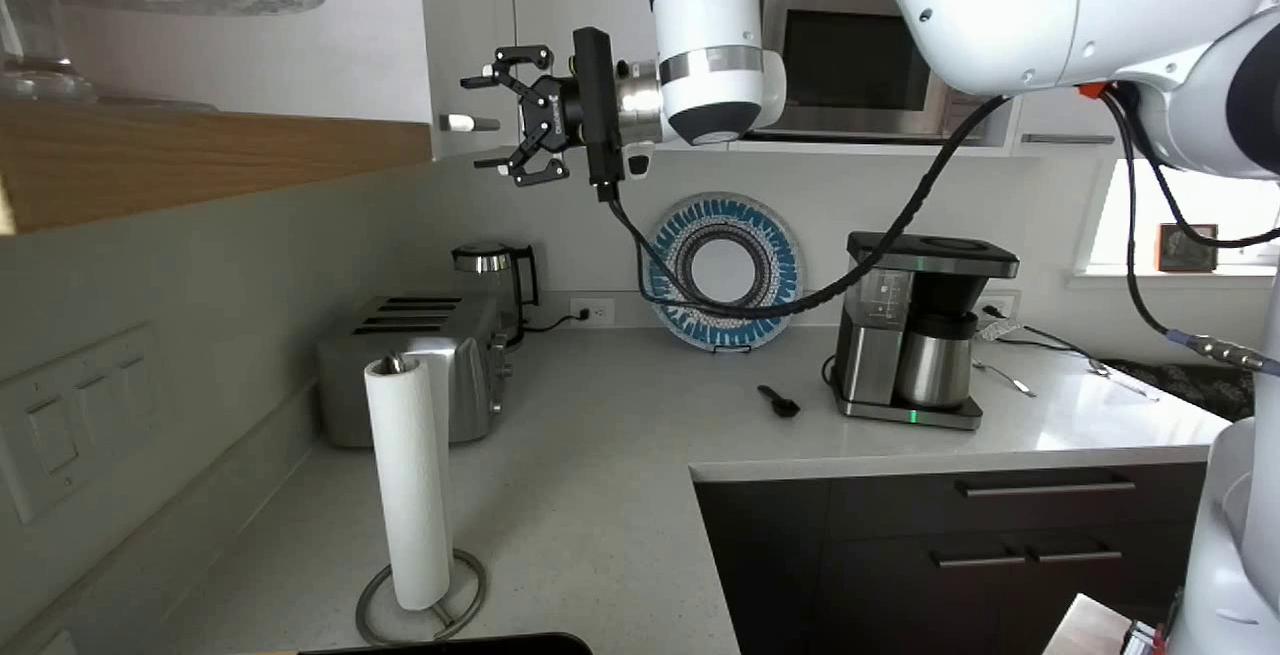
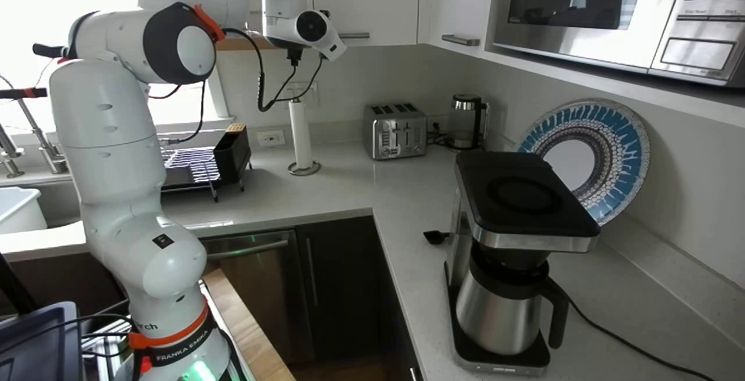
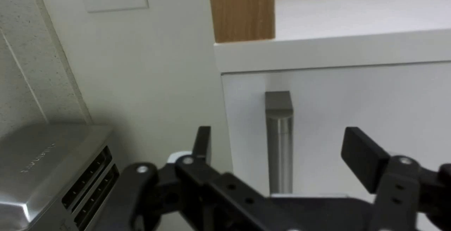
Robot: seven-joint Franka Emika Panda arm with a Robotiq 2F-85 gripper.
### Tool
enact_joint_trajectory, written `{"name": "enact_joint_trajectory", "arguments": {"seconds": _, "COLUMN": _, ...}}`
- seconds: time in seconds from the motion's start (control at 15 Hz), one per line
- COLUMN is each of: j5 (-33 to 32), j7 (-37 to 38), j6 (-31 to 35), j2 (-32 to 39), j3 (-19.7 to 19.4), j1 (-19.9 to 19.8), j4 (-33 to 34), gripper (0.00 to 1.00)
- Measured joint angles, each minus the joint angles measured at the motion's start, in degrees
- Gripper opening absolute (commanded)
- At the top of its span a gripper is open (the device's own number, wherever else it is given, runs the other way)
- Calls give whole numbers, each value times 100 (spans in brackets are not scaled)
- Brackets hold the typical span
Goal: Open the upper cabinet door on the left
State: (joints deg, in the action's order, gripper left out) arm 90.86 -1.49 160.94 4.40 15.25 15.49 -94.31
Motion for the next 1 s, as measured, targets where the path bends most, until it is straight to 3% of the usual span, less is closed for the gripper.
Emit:
{"name": "enact_joint_trajectory", "arguments": {"seconds": 0.2, "j5": 2, "j7": -115, "j6": 0, "j2": 300, "j3": 48, "j1": 37, "j4": 302, "gripper": 37}}
{"name": "enact_joint_trajectory", "arguments": {"seconds": 0.53, "j5": 58, "j7": -262, "j6": 9, "j2": 349, "j3": 49, "j1": 21, "j4": 457, "gripper": 3}}
{"name": "enact_joint_trajectory", "arguments": {"seconds": 1.0, "j5": 204, "j7": -451, "j6": 12, "j2": 324, "j3": 48, "j1": 14, "j4": 372, "gripper": 3}}
